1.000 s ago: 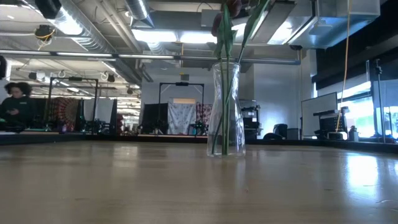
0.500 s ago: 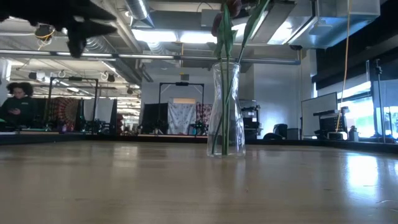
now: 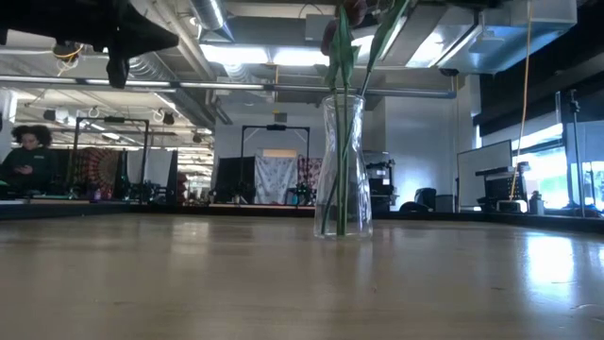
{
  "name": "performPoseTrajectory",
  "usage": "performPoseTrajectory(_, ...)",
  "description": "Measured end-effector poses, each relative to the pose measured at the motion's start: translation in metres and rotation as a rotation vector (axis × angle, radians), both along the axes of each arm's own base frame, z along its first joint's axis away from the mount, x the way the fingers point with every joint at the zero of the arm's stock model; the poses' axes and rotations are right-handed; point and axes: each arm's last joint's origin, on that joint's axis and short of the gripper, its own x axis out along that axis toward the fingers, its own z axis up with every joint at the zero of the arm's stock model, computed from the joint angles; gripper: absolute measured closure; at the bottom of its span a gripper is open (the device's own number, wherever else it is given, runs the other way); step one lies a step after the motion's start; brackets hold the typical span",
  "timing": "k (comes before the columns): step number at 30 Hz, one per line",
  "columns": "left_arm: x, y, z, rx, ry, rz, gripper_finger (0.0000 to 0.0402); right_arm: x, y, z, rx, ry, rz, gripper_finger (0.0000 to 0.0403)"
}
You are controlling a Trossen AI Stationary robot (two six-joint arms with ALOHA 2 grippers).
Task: Sort flowers into vase by color
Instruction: Return to Home Position
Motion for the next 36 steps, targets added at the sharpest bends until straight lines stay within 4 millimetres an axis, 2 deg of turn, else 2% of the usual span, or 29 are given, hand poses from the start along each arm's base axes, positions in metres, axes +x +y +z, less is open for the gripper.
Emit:
performPoseTrajectory(4, -0.001, 0.000, 0.003, -0.004, -0.031, 0.014, 0.0392, -0.014, 0.004, -0.008, 0.032, 0.080, -0.030, 0.0369)
performPoseTrajectory(6, -0.001, 0.000, 0.005, -0.013, -0.059, 0.016, 0.0390, -0.015, 0.004, -0.007, -0.013, 0.094, -0.060, 0.0366)
performPoseTrajectory(10, -0.001, -0.001, 0.004, 0.138, 0.005, -0.019, 0.0387, -0.024, 0.005, -0.025, -0.087, 0.130, -0.102, 0.0366)
performPoseTrajectory(13, -0.004, -0.001, -0.013, 0.121, 0.023, -0.030, 0.0386, -0.031, 0.010, -0.040, -0.121, 0.037, -0.047, 0.0366)
performPoseTrajectory(17, -0.006, -0.006, -0.044, 0.120, 0.004, -0.147, 0.0386, -0.040, 0.014, -0.064, -0.125, -0.031, 0.009, 0.0366)
performPoseTrajectory(23, -0.012, -0.011, -0.068, 0.246, -0.101, -0.213, 0.0385, -0.053, 0.021, -0.096, -0.127, -0.113, 0.094, 0.0366)
performPoseTrajectory(26, -0.014, -0.013, -0.076, 0.280, -0.042, -0.230, 0.0385, -0.053, 0.024, -0.117, -0.092, -0.128, 0.168, 0.0366)
performPoseTrajectory(29, -0.014, -0.013, -0.074, 0.343, -0.038, -0.226, 0.0385, -0.046, 0.025, -0.136, -0.080, -0.148, 0.289, 0.0366)
performPoseTrajectory(33, -0.014, -0.015, -0.075, 0.391, -0.030, -0.273, 0.0385, -0.034, 0.024, -0.173, -0.024, -0.099, 0.268, 0.0366)
performPoseTrajectory(36, -0.013, -0.015, -0.079, 0.325, 0.000, -0.303, 0.0385, -0.032, 0.026, -0.180, -0.031, -0.021, 0.223, 0.0366)
